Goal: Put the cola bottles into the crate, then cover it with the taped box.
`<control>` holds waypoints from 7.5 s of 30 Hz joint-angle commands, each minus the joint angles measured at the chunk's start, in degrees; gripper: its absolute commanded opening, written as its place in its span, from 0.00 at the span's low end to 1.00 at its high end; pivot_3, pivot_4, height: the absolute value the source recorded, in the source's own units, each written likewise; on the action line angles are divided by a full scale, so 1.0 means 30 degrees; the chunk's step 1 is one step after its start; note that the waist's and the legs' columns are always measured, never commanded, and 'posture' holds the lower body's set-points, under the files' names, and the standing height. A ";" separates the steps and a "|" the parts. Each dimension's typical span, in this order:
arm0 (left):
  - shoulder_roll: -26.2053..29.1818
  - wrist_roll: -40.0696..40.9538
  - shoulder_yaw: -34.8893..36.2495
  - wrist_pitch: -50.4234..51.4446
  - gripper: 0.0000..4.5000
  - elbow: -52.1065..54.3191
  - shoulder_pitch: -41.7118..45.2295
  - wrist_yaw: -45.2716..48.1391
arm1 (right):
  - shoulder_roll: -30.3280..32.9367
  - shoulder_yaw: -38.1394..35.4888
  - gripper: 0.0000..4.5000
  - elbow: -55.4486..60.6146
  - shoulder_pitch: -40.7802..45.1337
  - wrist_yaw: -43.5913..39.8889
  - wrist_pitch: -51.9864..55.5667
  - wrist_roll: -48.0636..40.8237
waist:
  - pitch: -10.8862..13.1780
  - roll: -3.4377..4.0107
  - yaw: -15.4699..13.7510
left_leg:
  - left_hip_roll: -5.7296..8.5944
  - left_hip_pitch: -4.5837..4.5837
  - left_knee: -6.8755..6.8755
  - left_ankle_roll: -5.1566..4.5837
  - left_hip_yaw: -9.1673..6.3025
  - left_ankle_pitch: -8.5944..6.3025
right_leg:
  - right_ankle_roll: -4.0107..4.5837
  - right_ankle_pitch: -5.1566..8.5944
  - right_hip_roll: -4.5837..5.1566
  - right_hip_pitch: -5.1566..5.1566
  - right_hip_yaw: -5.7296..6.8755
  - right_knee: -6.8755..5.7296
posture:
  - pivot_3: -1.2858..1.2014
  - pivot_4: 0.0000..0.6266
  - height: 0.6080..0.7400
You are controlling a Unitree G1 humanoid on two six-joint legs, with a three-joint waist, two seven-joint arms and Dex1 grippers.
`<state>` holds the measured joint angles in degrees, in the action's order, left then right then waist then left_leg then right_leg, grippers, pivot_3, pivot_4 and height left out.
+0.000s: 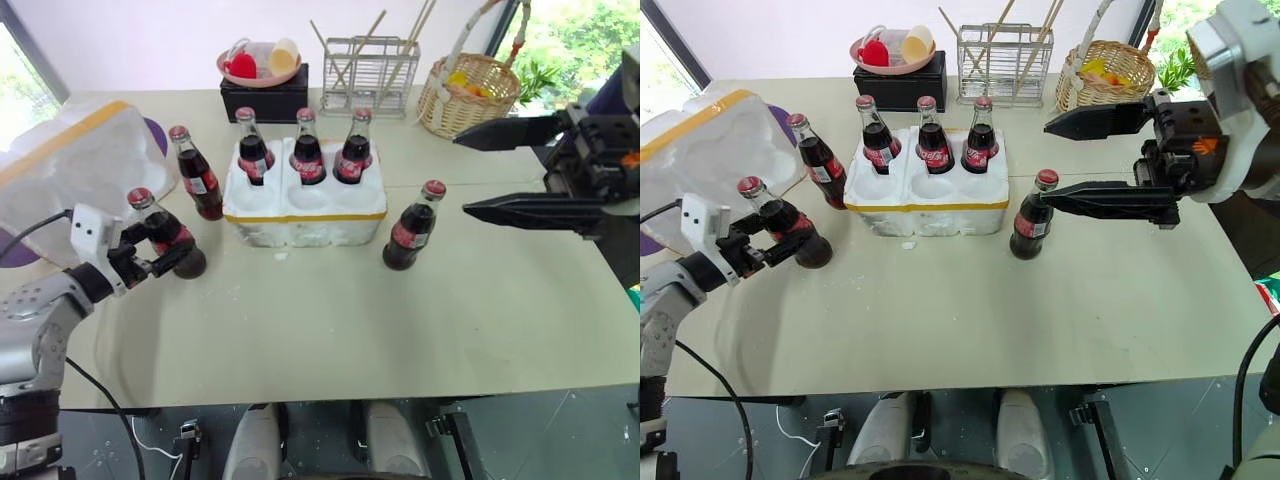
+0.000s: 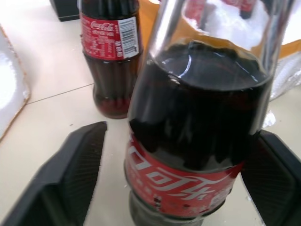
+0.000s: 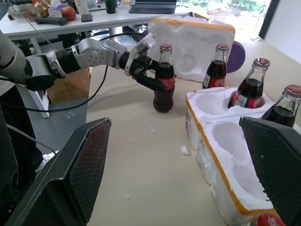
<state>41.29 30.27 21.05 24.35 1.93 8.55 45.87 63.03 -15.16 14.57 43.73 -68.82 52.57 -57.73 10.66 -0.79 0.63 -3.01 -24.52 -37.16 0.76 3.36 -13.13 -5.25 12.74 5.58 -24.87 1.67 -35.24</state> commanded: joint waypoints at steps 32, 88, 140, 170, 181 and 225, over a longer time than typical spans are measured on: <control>-0.2895 0.4611 -0.4135 0.4271 0.59 -0.2770 1.5125 -0.0876 | -0.0408 -0.2357 1.00 0.0301 -0.3020 0.4191 -0.1005 0.1467 | 0.0070 -0.0118 -0.0464 | 0.0023 0.0000 -0.0093 0.0002 -0.0076 0.0020 | -0.0092 -0.0050 -0.0051 0.0086 0.0013 -0.0021 | 0.52 0.24 1.00; -0.1029 -0.3811 -0.2799 0.1960 1.00 -0.4350 1.0461 -0.2182 | -0.0871 -0.1574 1.00 0.2687 -0.4453 0.4087 -0.0951 0.0370 | 0.0077 -0.0120 -0.0522 | 0.0019 0.0007 -0.0279 -0.0029 -0.0126 -0.0004 | -0.0077 0.0011 -0.0027 0.0120 0.0020 -0.0215 | 0.52 0.24 1.00; -0.1649 -0.2338 -0.5965 0.1333 0.59 -0.8480 1.6238 0.4920 | -0.1235 -0.2147 1.00 0.3149 -0.5612 0.6484 -0.1155 0.0933 | 0.0162 -0.0235 -0.0816 | 0.0028 -0.0283 -0.0352 -0.0036 -0.0145 0.0003 | -0.0161 -0.0038 -0.0028 -0.0145 0.0051 -0.0276 | 0.52 0.24 1.00; 0.2801 0.5525 -0.2033 0.9625 0.99 0.2488 1.1133 0.7640 | -0.2491 -0.7475 1.00 0.5059 -1.4987 0.7036 -0.1171 0.2014 | 0.0143 -0.0212 -0.0893 | 0.0023 -0.0176 -0.0348 -0.0035 -0.0161 0.0001 | -0.0154 -0.0031 -0.0028 -0.0026 0.0048 -0.0276 | 0.52 0.24 1.00; 0.2737 0.4519 -0.5255 0.8088 0.99 0.5485 0.8607 0.7245 | -0.6833 -0.3101 1.00 0.3489 -1.3862 1.0807 -0.3091 0.4725 | 0.0143 -0.0199 -0.0820 | 0.0023 0.0026 -0.0326 -0.0024 -0.0138 -0.0006 | -0.0051 0.0012 -0.0026 0.0139 0.0015 -0.0228 | 0.52 0.24 1.00; 0.2148 0.4067 -0.4955 0.6831 1.00 0.4878 0.8771 0.4942 | -1.0089 0.3620 0.61 -0.5162 0.1487 0.9701 -0.4580 0.7381 | 0.0201 -0.0112 -0.0052 | 0.0021 -0.0025 -0.0257 -0.0037 -0.0136 -0.0007 | -0.0102 0.0005 -0.0046 0.0072 0.0014 -0.0254 | 0.52 0.24 1.00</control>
<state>47.76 42.46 5.32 45.77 15.88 33.97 60.95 32.96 -2.84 -2.45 45.80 -39.51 42.51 -36.23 11.26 -1.13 0.47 -2.94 -24.68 -37.94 0.64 2.96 -13.15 -5.67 12.70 5.45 -24.73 1.71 -36.00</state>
